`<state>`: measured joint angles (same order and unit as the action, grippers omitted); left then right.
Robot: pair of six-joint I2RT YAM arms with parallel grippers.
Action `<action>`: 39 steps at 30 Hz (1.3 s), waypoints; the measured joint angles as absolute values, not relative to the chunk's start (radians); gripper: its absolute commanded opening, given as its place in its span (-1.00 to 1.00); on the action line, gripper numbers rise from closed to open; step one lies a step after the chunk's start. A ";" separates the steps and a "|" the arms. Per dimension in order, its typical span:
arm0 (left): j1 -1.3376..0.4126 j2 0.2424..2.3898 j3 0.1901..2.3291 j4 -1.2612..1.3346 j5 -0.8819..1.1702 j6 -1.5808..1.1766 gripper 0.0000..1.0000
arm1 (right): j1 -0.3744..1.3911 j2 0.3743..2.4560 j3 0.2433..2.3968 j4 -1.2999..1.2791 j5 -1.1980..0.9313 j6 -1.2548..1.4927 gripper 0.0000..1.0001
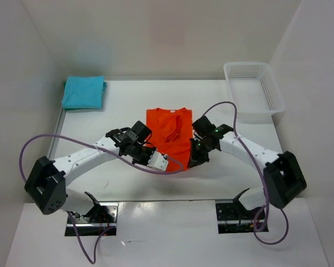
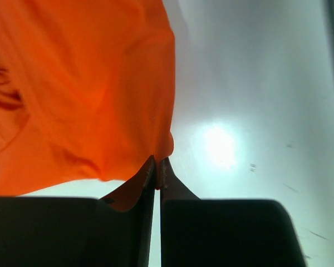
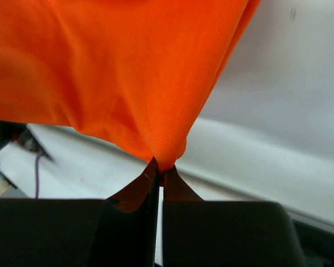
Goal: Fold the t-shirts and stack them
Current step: Fold the long partially folded tshirt into a neat square
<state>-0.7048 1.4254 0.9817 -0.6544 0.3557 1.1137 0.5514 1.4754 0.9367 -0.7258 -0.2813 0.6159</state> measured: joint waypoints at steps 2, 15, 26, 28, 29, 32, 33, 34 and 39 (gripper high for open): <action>-0.712 1.388 1.009 -0.728 0.379 1.065 -0.86 | 0.572 1.393 0.935 -0.782 -0.295 0.639 -1.00; -0.554 1.369 1.270 -0.861 0.533 0.751 -0.97 | 0.462 1.261 1.101 -0.994 -0.371 0.684 -1.00; -0.392 1.597 1.338 -0.589 0.548 0.566 -0.95 | 0.265 1.643 1.331 -0.913 -0.417 0.539 -1.00; -0.386 1.626 1.338 -0.549 0.547 0.548 -0.95 | 0.245 1.697 1.347 -0.901 -0.433 0.522 -1.00; -0.382 1.642 1.340 -0.529 0.545 0.541 -0.95 | 0.238 1.717 1.353 -0.894 -0.439 0.517 -1.00; -0.370 1.682 1.351 -0.476 0.534 0.523 -0.92 | 0.214 1.773 1.378 -0.873 -0.470 0.502 -1.00; -0.365 1.695 1.356 -0.460 0.529 0.517 -0.92 | 0.205 1.793 1.392 -0.867 -0.481 0.499 -1.00; -0.362 1.702 1.358 -0.446 0.525 0.515 -0.92 | 0.200 1.811 1.406 -0.861 -0.490 0.496 -1.00; -0.349 1.741 1.364 -0.389 0.499 0.495 -0.51 | 0.178 1.911 1.473 -0.830 -0.517 0.475 -0.12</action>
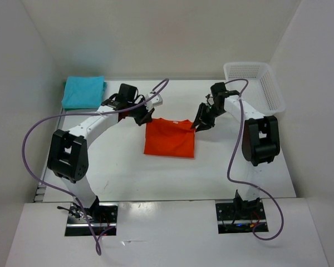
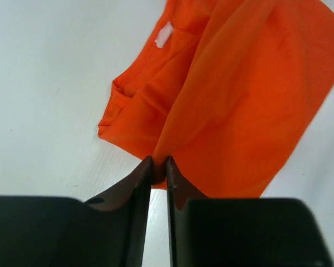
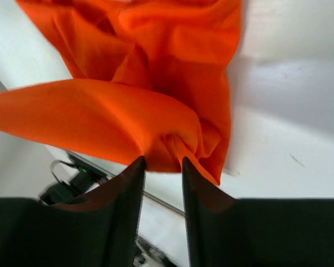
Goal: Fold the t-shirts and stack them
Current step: Fold the long partially folded tshirt into a neat square, then put the neatly folded tshirt into the corner of the board with the left arm
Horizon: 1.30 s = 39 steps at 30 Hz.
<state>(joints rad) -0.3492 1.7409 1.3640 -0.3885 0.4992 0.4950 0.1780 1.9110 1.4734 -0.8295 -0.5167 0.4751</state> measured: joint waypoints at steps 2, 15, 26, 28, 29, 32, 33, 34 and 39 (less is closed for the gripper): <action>-0.344 1.756 1.364 -0.363 0.474 0.484 0.04 | 0.168 1.942 1.488 -0.813 -0.512 0.471 0.24; -0.226 1.812 1.583 -0.537 0.465 0.427 1.00 | 0.258 1.895 1.661 -0.749 -0.125 0.490 0.45; -0.091 1.901 1.371 -0.719 0.860 0.307 1.00 | 0.366 1.655 1.364 -0.723 -0.101 0.539 0.47; -0.013 1.925 1.376 -0.705 0.864 0.279 1.00 | 0.399 1.626 1.335 -0.716 -0.090 0.551 0.47; 0.009 1.924 1.376 -0.688 0.851 0.257 1.00 | 0.412 1.605 1.314 -0.715 -0.086 0.559 0.47; -0.025 1.906 1.376 -0.624 0.797 0.191 1.00 | 0.437 1.528 1.250 -0.719 -0.082 0.590 0.47; -0.061 1.904 1.377 -0.606 0.776 0.167 1.00 | 0.438 1.501 1.233 -0.719 -0.081 0.601 0.47; -0.100 1.905 1.377 -0.590 0.754 0.138 1.00 | 0.439 1.475 1.220 -0.720 -0.081 0.612 0.47; -0.223 1.961 1.376 -0.555 0.643 0.025 1.00 | 0.439 1.390 1.210 -0.720 -0.058 0.652 0.47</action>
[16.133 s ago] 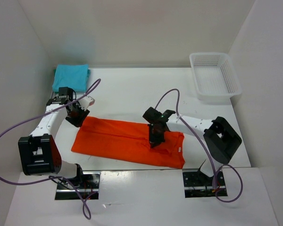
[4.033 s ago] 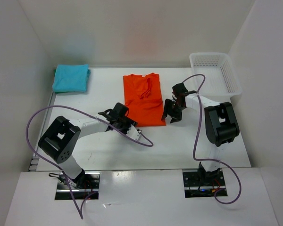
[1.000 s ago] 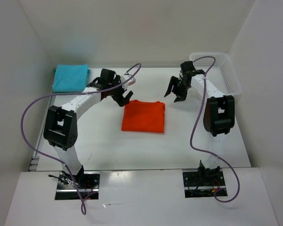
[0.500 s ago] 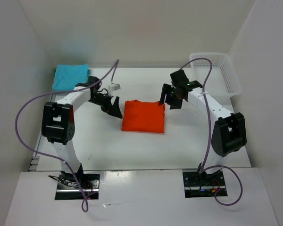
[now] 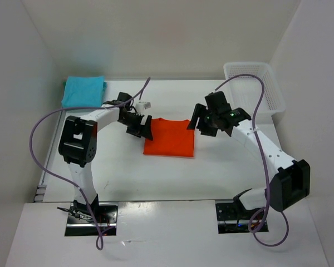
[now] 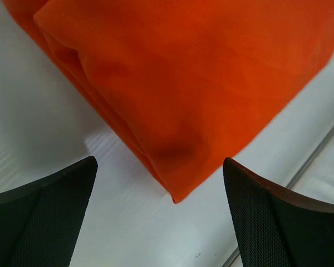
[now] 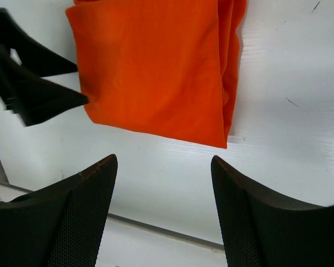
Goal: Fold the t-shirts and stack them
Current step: Put the neatly folded tshirt into the corner of the board with the left arm
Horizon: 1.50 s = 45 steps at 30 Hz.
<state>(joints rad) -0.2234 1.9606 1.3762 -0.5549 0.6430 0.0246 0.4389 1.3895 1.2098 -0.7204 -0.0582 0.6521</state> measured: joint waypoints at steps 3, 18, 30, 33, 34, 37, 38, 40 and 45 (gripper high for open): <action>-0.251 2.012 1.390 -0.558 0.592 -0.031 1.00 | 0.439 1.346 1.200 -0.720 -0.040 0.676 0.47; -0.419 2.107 1.494 -0.490 0.369 -0.081 -0.96 | 0.439 1.235 1.175 -0.758 0.065 0.743 0.45; -0.386 2.041 1.447 -0.447 0.210 0.066 -1.00 | 0.439 1.102 1.199 -0.796 0.136 0.762 0.45; -0.333 2.041 1.463 -0.427 0.028 0.140 -1.00 | 0.433 1.102 1.199 -0.801 0.142 0.762 0.45; -0.308 2.046 1.480 -0.427 -0.026 0.160 -1.00 | 0.432 1.102 1.199 -0.803 0.143 0.762 0.45; -0.234 2.095 1.581 -0.416 -0.166 0.215 -1.00 | 0.431 1.105 1.211 -0.811 0.147 0.761 0.45; -0.213 2.109 1.611 -0.410 -0.199 0.231 -1.00 | 0.431 1.107 1.217 -0.813 0.147 0.761 0.45; -0.175 2.146 1.694 -0.415 -0.263 0.257 -1.00 | 0.431 1.116 1.236 -0.818 0.150 0.760 0.45; -0.136 2.220 1.892 -0.437 -0.350 0.295 -1.00 | 0.429 1.153 1.264 -0.821 0.155 0.758 0.45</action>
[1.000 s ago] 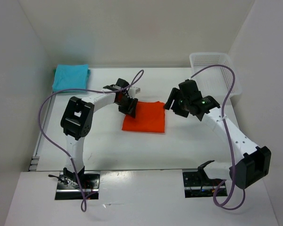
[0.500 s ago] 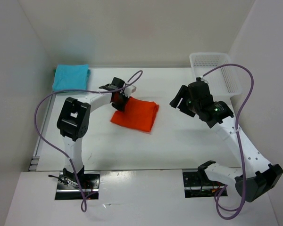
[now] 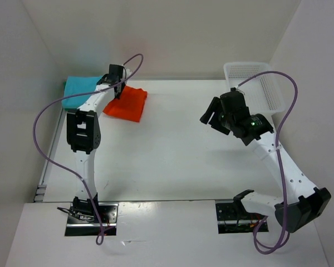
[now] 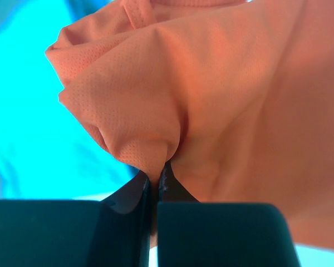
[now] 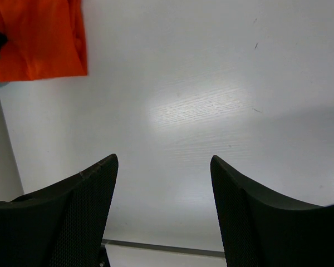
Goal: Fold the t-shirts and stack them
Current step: Put the neatly folded tshirt into the corner of the board with the left arm
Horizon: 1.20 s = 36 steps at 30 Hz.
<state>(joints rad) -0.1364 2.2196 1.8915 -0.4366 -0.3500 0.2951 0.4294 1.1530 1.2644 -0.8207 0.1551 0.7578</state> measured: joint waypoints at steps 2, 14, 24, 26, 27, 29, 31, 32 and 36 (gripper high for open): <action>-0.126 2.257 1.994 -0.473 -0.364 0.309 -1.00 | 0.429 1.169 1.265 -0.825 0.155 0.758 0.45; 0.022 2.398 2.474 -0.677 -0.363 0.318 -1.00 | 0.429 1.216 1.270 -0.828 0.154 0.755 0.45; 0.221 2.434 2.505 -0.715 -0.352 0.390 -1.00 | 0.429 1.237 1.270 -0.831 0.145 0.739 0.45; 0.241 2.456 2.505 -0.718 -0.344 0.401 -1.00 | 0.429 1.243 1.270 -0.831 0.141 0.735 0.45; 0.248 2.467 2.505 -0.719 -0.339 0.413 -1.00 | 0.429 1.246 1.270 -0.831 0.138 0.733 0.45; 0.258 2.493 2.508 -0.723 -0.333 0.427 -0.99 | 0.429 1.252 1.270 -0.831 0.133 0.731 0.45; 0.263 2.523 2.521 -0.725 -0.332 0.447 -0.52 | 0.429 1.257 1.270 -0.831 0.122 0.728 0.47; 0.265 2.543 2.538 -0.731 -0.335 0.454 0.44 | 0.429 1.260 1.271 -0.831 0.117 0.727 0.50; 0.270 2.634 2.670 -0.761 -0.350 0.466 1.00 | 0.429 1.269 1.274 -0.830 0.098 0.722 0.58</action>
